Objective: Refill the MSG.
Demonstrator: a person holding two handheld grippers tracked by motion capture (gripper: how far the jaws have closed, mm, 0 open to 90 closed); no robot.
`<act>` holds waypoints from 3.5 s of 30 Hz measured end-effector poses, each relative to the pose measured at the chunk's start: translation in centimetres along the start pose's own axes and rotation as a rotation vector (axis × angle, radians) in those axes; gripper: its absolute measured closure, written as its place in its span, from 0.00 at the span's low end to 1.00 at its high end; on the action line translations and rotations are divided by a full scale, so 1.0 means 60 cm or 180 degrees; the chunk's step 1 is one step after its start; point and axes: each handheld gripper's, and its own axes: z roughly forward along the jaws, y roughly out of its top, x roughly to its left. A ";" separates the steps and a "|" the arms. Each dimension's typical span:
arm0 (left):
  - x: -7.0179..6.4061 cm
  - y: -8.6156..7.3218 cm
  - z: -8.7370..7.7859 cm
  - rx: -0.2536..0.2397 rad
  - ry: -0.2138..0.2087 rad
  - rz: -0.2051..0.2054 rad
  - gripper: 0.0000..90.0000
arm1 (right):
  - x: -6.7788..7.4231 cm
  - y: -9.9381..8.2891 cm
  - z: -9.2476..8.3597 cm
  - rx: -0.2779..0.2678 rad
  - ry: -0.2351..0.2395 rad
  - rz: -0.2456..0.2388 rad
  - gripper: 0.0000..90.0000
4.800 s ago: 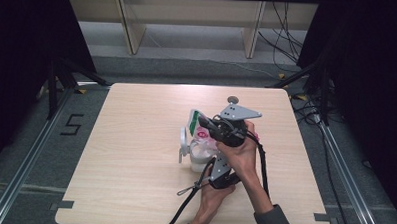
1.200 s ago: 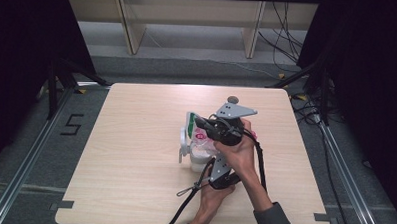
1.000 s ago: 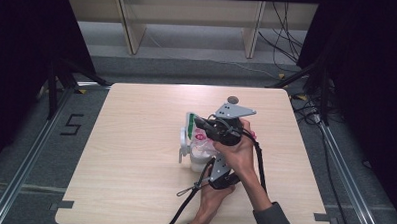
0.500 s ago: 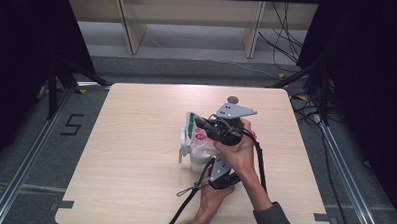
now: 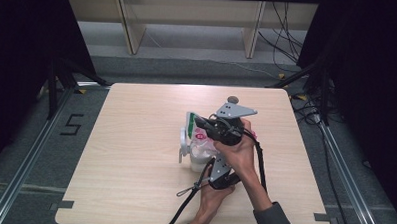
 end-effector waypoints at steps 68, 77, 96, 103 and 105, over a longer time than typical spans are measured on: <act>-0.001 0.001 0.001 -0.0013 -0.0002 -0.0023 0.81 | 0.002 0.000 0.005 -0.0040 -0.0069 -0.0097 0.98; -0.001 -0.001 0.003 -0.0006 -0.0009 -0.0029 0.81 | 0.000 0.000 0.005 0.0039 -0.0023 -0.0115 0.98; -0.002 0.000 0.002 -0.0018 -0.0022 -0.0044 0.81 | -0.001 0.000 0.007 -0.0021 0.0014 -0.0122 0.98; -0.001 0.000 0.001 -0.0005 -0.0024 -0.0033 0.81 | 0.000 -0.001 0.006 0.0026 0.0025 -0.0032 0.98; -0.001 0.000 0.001 -0.0006 -0.0025 -0.0033 0.81 | 0.000 0.000 0.004 0.0042 0.0013 -0.0066 0.98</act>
